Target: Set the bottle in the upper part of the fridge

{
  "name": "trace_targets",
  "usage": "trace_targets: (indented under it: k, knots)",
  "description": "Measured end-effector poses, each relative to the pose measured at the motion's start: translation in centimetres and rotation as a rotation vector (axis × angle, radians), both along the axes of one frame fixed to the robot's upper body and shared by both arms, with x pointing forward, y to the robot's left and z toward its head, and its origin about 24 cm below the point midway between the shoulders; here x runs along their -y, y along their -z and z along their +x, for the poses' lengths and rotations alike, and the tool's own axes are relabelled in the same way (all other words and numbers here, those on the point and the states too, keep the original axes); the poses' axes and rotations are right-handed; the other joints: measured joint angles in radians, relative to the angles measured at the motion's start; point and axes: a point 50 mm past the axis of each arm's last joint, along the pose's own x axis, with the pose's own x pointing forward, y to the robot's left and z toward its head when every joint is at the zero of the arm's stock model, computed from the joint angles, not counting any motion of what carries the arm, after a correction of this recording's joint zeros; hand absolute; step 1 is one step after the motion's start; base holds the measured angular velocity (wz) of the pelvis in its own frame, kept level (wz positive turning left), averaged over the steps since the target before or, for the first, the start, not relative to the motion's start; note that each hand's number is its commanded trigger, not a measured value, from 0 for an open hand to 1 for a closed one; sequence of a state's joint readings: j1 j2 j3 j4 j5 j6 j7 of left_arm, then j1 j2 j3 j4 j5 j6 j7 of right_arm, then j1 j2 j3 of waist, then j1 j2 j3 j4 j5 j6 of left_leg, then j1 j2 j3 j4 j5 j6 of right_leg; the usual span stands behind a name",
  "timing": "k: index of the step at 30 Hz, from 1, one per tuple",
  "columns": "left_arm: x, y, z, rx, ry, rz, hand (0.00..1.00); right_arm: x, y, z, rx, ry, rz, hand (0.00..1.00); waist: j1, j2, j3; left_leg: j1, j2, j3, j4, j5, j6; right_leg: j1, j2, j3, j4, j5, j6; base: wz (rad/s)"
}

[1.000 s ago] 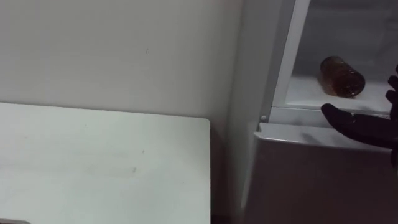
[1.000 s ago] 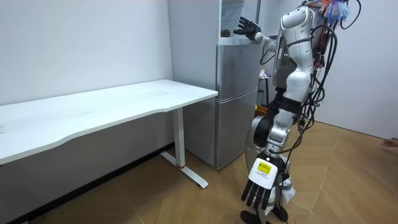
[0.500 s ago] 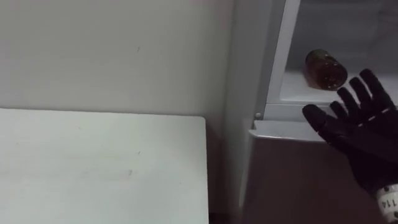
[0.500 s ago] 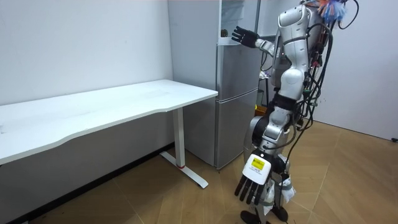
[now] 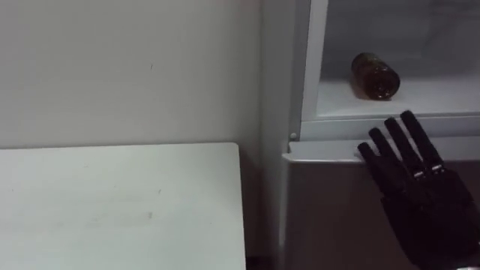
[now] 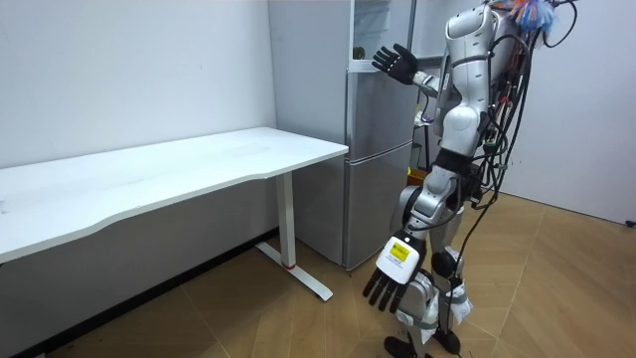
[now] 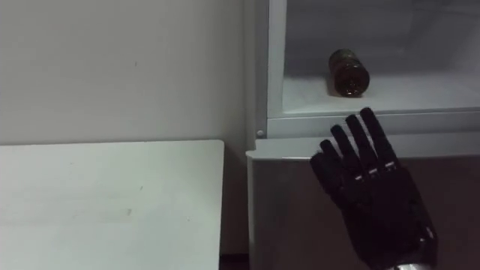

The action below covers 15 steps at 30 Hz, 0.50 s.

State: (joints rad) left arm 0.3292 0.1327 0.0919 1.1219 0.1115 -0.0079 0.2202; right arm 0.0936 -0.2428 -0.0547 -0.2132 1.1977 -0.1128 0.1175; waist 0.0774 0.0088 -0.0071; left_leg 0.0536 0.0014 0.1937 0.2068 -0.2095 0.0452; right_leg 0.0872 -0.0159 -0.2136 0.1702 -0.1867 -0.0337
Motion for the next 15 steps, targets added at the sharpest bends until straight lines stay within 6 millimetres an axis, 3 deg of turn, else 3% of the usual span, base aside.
trace_targets:
  k: [7, 15]
  knots:
    - [0.0, 0.1, 0.1, -0.012, -0.004, 0.011, 0.0, 1.5, 5.0, -1.7, -0.172, 0.04, 0.112, 0.0, -0.019, 0.011, -0.002, 0.005, 0.0, 0.004, -0.002, -0.002, 0.001, 0.0, 0.001, 0.007, 0.001, 0.001, 0.001, -0.03]
    - [0.2, 0.1, 0.5, 0.002, 0.012, 0.035, 0.0, 3.4, 13.1, -5.2, -0.56, 0.215, 0.167, 0.0, -0.06, 0.026, 0.0002, 0.008, -0.001, 0.009, -0.009, -0.002, 0.0, -0.001, 0.003, 0.018, -0.001, 0.0, 0.001, -0.01]
